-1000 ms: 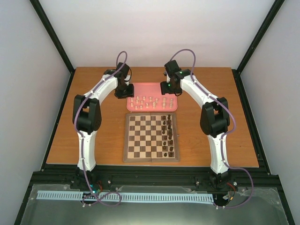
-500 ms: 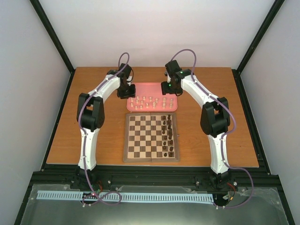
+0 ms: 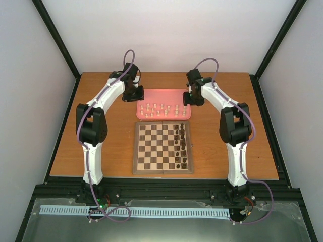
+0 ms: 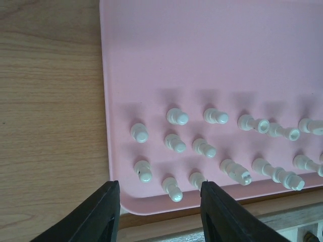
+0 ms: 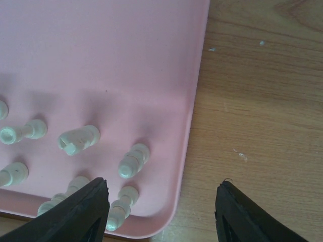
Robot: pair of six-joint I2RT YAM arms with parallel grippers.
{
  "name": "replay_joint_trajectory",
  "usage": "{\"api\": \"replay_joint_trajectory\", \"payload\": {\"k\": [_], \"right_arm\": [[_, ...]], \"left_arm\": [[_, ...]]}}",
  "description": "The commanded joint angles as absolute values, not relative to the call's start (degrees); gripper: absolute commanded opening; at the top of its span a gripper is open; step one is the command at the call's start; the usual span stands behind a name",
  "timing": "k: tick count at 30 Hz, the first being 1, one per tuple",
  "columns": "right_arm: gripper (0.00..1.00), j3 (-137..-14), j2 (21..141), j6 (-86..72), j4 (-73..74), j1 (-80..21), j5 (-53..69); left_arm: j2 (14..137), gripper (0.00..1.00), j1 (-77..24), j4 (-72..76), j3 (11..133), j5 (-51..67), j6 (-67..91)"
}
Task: Set up the chess pieces on the board
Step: Pick up the chess piece from the storage box.
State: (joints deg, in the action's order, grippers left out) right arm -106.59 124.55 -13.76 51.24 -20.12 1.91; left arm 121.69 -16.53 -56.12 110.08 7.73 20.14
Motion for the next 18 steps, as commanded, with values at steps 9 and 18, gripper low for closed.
{"api": "replay_joint_trajectory", "payload": {"k": [9,18], "right_arm": [[0.56,-110.4,126.2,-13.3,53.1,-20.3,3.5],[0.52,-109.3,127.0,-13.4,53.3,-20.4,6.0]], "left_arm": [[119.5,0.68,-16.7,-57.7,111.9,5.4,18.6],[120.2,0.84,-16.7,-58.6,114.3,4.4,18.2]]}}
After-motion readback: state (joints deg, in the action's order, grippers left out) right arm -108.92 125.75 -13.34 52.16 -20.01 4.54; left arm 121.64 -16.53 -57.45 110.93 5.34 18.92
